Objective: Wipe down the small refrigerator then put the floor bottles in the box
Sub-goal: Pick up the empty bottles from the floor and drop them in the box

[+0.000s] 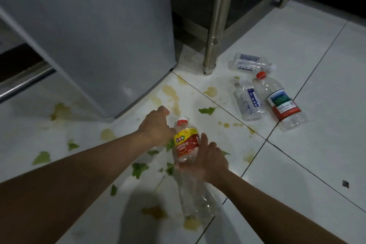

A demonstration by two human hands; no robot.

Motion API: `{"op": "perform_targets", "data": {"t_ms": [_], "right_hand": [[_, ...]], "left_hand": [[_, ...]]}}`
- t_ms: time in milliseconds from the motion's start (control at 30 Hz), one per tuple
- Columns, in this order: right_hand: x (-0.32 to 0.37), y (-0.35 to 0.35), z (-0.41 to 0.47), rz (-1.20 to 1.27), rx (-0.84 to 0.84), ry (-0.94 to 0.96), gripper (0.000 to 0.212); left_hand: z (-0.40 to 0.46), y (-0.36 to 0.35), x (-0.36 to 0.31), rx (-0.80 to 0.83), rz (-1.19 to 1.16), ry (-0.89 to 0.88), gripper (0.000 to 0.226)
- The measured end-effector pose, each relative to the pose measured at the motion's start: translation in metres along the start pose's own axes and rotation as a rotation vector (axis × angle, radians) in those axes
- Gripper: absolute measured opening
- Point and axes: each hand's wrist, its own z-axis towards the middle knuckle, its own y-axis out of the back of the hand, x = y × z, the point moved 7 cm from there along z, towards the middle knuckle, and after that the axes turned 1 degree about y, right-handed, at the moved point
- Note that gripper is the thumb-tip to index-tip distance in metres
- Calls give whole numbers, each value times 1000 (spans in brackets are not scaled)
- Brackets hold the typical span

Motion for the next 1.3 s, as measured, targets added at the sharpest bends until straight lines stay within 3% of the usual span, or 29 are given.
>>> {"op": "perform_targets", "data": {"t_ms": [133, 300, 600, 800, 1000, 1300], "right_hand": [[7, -10, 0, -53, -20, -92, 121], [3, 17, -19, 63, -112, -93, 91], [-57, 173, -68, 88, -430, -248, 98], [-123, 276, -57, 54, -615, -360, 92], [-196, 328, 11, 7, -579, -404, 86], [-260, 319, 122, 52, -411, -296, 85]], "left_hand": [[-10, 8, 15, 22, -30, -10, 61], [-16, 16, 15, 63, -41, -61, 61], [-12, 34, -59, 128, -104, -187, 61], [4, 25, -126, 104, -115, -268, 58], [47, -13, -166, 84, -108, -214, 62], [101, -79, -226, 34, -79, -92, 64]]}}
